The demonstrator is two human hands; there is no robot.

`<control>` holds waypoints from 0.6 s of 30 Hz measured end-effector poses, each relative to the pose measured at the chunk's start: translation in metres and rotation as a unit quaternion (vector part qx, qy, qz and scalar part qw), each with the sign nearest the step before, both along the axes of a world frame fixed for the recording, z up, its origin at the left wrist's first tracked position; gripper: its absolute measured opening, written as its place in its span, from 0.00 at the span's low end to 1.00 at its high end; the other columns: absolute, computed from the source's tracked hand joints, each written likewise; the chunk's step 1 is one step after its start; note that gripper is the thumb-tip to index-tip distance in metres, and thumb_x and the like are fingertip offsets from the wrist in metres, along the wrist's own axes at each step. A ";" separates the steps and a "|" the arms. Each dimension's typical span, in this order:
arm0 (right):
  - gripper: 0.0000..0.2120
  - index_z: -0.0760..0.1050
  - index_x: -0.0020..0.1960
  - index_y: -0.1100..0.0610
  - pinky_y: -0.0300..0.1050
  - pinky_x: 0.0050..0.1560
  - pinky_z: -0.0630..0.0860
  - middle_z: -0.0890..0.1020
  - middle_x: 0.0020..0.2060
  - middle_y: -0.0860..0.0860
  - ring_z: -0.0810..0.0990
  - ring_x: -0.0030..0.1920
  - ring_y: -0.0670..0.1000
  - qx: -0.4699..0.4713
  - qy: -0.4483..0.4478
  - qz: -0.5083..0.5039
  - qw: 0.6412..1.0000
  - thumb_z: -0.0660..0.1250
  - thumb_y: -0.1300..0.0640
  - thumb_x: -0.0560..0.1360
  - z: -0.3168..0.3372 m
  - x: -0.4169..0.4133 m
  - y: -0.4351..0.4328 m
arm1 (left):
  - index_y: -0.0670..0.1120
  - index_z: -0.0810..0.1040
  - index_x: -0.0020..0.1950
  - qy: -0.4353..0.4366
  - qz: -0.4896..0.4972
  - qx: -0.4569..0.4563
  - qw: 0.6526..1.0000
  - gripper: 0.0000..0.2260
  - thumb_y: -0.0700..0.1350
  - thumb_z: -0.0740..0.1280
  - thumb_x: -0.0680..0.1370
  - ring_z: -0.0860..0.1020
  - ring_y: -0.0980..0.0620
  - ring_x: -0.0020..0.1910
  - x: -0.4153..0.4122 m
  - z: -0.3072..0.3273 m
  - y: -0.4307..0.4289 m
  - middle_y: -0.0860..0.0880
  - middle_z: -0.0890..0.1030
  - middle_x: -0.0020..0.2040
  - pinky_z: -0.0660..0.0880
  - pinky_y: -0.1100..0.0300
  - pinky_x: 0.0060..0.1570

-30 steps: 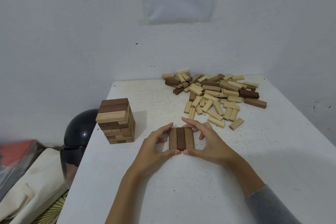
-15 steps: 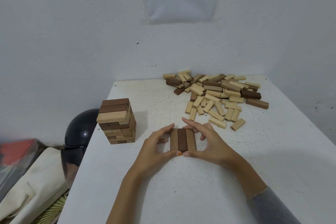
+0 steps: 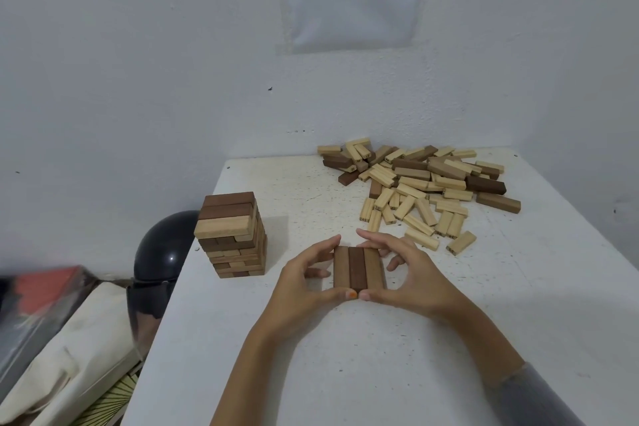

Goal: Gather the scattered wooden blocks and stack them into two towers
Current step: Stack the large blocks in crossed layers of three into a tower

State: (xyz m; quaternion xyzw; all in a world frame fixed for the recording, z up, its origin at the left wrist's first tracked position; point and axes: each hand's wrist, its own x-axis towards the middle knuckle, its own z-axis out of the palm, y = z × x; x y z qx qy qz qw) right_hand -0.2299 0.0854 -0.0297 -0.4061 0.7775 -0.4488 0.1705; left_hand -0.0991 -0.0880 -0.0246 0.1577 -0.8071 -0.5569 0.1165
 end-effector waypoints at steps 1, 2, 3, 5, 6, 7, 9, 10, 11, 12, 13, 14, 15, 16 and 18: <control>0.41 0.63 0.69 0.31 0.34 0.53 0.69 0.76 0.60 0.38 0.70 0.59 0.44 -0.001 0.006 -0.001 1.000 0.79 0.41 0.61 0.003 0.000 0.001 | 0.59 0.73 0.68 -0.001 -0.004 -0.001 1.000 0.34 0.44 0.81 0.65 0.75 0.58 0.61 0.000 0.004 -0.001 0.59 0.77 0.63 0.75 0.63 0.56; 0.41 0.64 0.69 0.31 0.35 0.53 0.69 0.76 0.60 0.37 0.70 0.59 0.44 -0.002 0.012 -0.002 1.000 0.79 0.42 0.61 0.007 0.001 0.001 | 0.59 0.73 0.68 0.002 -0.011 -0.008 1.000 0.35 0.44 0.81 0.65 0.75 0.59 0.62 0.000 0.009 -0.001 0.59 0.77 0.64 0.75 0.63 0.57; 0.41 0.64 0.69 0.31 0.35 0.53 0.69 0.76 0.59 0.36 0.71 0.59 0.43 -0.007 0.017 -0.003 1.000 0.80 0.43 0.61 0.012 0.002 0.002 | 0.58 0.72 0.69 0.010 -0.018 -0.018 1.000 0.35 0.44 0.81 0.66 0.74 0.60 0.63 0.001 0.014 -0.002 0.59 0.77 0.64 0.74 0.63 0.57; 0.41 0.65 0.68 0.31 0.33 0.53 0.70 0.75 0.58 0.33 0.71 0.59 0.42 -0.021 0.029 -0.003 0.999 0.81 0.46 0.62 0.026 0.003 0.002 | 0.57 0.71 0.70 0.026 -0.024 -0.032 0.999 0.35 0.42 0.80 0.66 0.74 0.62 0.64 0.002 0.027 -0.002 0.59 0.77 0.65 0.73 0.64 0.59; 0.41 0.65 0.68 0.31 0.33 0.53 0.70 0.75 0.58 0.32 0.71 0.59 0.41 -0.026 0.038 -0.001 0.999 0.81 0.46 0.62 0.034 0.003 0.002 | 0.57 0.70 0.70 0.034 -0.023 -0.039 0.998 0.36 0.42 0.80 0.67 0.74 0.63 0.64 0.003 0.035 -0.003 0.59 0.77 0.65 0.73 0.64 0.60; 0.41 0.65 0.68 0.31 0.34 0.53 0.71 0.74 0.58 0.31 0.71 0.58 0.41 -0.029 0.047 0.001 0.998 0.81 0.47 0.62 0.043 0.004 0.001 | 0.57 0.70 0.71 0.043 -0.023 -0.047 0.998 0.36 0.42 0.79 0.67 0.74 0.64 0.64 0.005 0.044 -0.002 0.59 0.76 0.65 0.73 0.64 0.61; 0.40 0.65 0.67 0.29 0.35 0.54 0.71 0.73 0.57 0.29 0.71 0.57 0.40 -0.038 0.062 0.004 0.997 0.81 0.45 0.61 0.060 0.004 -0.002 | 0.56 0.69 0.72 0.064 -0.018 -0.070 0.995 0.36 0.43 0.79 0.67 0.73 0.64 0.64 0.008 0.061 -0.003 0.61 0.76 0.64 0.73 0.65 0.62; 0.40 0.65 0.67 0.29 0.35 0.54 0.71 0.73 0.57 0.30 0.71 0.57 0.41 -0.044 0.069 0.007 0.997 0.80 0.42 0.60 0.069 0.004 -0.004 | 0.55 0.69 0.72 0.075 -0.015 -0.082 0.994 0.35 0.43 0.79 0.68 0.73 0.65 0.64 0.009 0.069 -0.003 0.61 0.76 0.64 0.72 0.66 0.62; 0.39 0.66 0.67 0.30 0.36 0.54 0.72 0.73 0.58 0.31 0.72 0.58 0.42 -0.053 0.078 0.013 0.995 0.79 0.40 0.60 0.077 0.004 -0.008 | 0.55 0.69 0.72 0.086 -0.010 -0.090 0.992 0.35 0.43 0.78 0.68 0.73 0.65 0.64 0.011 0.077 -0.004 0.62 0.76 0.64 0.72 0.66 0.62; 0.39 0.66 0.67 0.31 0.36 0.54 0.72 0.74 0.58 0.33 0.72 0.58 0.43 -0.064 0.085 0.019 0.994 0.78 0.38 0.59 0.083 0.004 -0.012 | 0.55 0.70 0.72 0.097 -0.004 -0.094 0.991 0.34 0.43 0.78 0.68 0.73 0.66 0.63 0.013 0.084 -0.005 0.62 0.76 0.64 0.72 0.67 0.61; 0.38 0.67 0.67 0.33 0.36 0.54 0.72 0.75 0.59 0.35 0.73 0.59 0.44 -0.075 0.090 0.025 0.993 0.77 0.38 0.60 0.090 0.004 -0.016 | 0.56 0.70 0.71 0.107 0.002 -0.096 0.990 0.34 0.43 0.78 0.68 0.73 0.66 0.63 0.015 0.090 -0.007 0.63 0.76 0.63 0.72 0.68 0.61; 0.38 0.68 0.67 0.34 0.34 0.53 0.72 0.76 0.59 0.37 0.73 0.59 0.45 -0.085 0.094 0.031 0.991 0.77 0.38 0.60 0.096 0.005 -0.021 | 0.56 0.70 0.71 0.117 0.008 -0.095 0.989 0.34 0.44 0.78 0.68 0.74 0.65 0.63 0.017 0.095 -0.009 0.62 0.76 0.63 0.72 0.68 0.61; 0.38 0.69 0.67 0.34 0.33 0.53 0.71 0.76 0.59 0.38 0.73 0.59 0.45 -0.091 0.096 0.037 0.990 0.78 0.39 0.60 0.101 0.005 -0.026 | 0.58 0.71 0.70 0.126 0.015 -0.093 0.987 0.33 0.45 0.78 0.67 0.74 0.65 0.63 0.020 0.100 -0.012 0.62 0.77 0.63 0.72 0.69 0.60; 0.37 0.69 0.67 0.35 0.31 0.53 0.70 0.76 0.59 0.39 0.73 0.58 0.45 -0.093 0.097 0.040 0.990 0.79 0.40 0.60 0.107 0.006 -0.031 | 0.59 0.71 0.69 0.133 0.022 -0.090 0.987 0.33 0.46 0.77 0.67 0.75 0.65 0.62 0.022 0.104 -0.015 0.62 0.77 0.63 0.72 0.69 0.60; 0.36 0.70 0.66 0.35 0.30 0.53 0.69 0.76 0.60 0.39 0.72 0.58 0.44 -0.094 0.097 0.048 0.990 0.79 0.42 0.60 0.115 0.008 -0.043 | 0.61 0.71 0.67 0.138 0.035 -0.086 0.986 0.32 0.48 0.76 0.65 0.75 0.65 0.61 0.027 0.111 -0.022 0.63 0.77 0.63 0.72 0.70 0.59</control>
